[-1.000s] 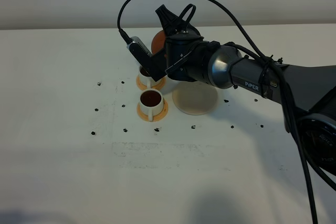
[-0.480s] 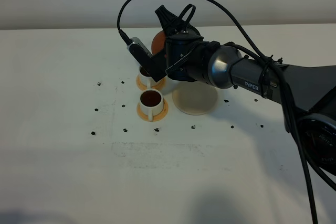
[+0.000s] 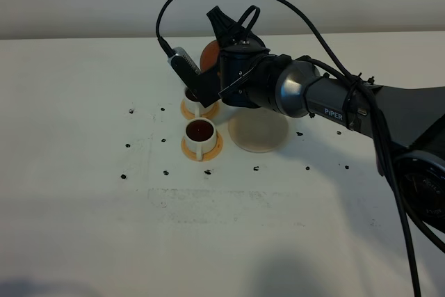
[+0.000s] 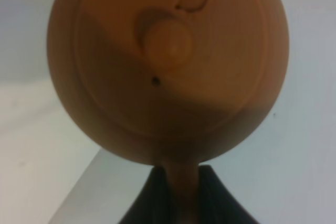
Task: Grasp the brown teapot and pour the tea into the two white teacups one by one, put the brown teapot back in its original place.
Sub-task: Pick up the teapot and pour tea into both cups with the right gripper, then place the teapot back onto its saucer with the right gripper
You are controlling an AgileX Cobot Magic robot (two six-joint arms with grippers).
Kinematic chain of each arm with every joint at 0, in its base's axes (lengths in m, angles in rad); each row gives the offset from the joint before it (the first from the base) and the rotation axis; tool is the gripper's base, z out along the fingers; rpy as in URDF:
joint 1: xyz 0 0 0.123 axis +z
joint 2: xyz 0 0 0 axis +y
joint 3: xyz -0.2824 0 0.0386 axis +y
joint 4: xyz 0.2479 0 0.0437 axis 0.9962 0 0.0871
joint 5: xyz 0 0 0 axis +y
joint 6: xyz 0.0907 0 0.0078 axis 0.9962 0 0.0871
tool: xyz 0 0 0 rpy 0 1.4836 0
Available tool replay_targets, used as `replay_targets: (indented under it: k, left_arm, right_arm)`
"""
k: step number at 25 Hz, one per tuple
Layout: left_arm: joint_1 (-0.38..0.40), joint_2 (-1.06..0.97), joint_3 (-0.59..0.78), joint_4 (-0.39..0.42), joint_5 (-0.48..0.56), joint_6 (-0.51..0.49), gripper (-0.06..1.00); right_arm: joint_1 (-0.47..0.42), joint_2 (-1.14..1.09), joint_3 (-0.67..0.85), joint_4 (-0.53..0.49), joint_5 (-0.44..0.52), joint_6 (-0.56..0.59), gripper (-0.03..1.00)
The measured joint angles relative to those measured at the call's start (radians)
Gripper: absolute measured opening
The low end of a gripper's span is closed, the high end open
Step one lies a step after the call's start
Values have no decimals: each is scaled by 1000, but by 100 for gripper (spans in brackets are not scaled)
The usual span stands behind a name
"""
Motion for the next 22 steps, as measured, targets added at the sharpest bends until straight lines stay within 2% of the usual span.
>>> replay_targets:
  k: [12,18,22]
  left_arm:
    - [0,0,0,0,0,0,51]
    - [0,0,0,0,0,0,51]
    - [0,0,0,0,0,0,51]
  right_arm:
    - [0,-2,0,62,75,151,12]
    - [0,-73,1,197,62,218,12]
    - [2,-148,0,346,21,281,12]
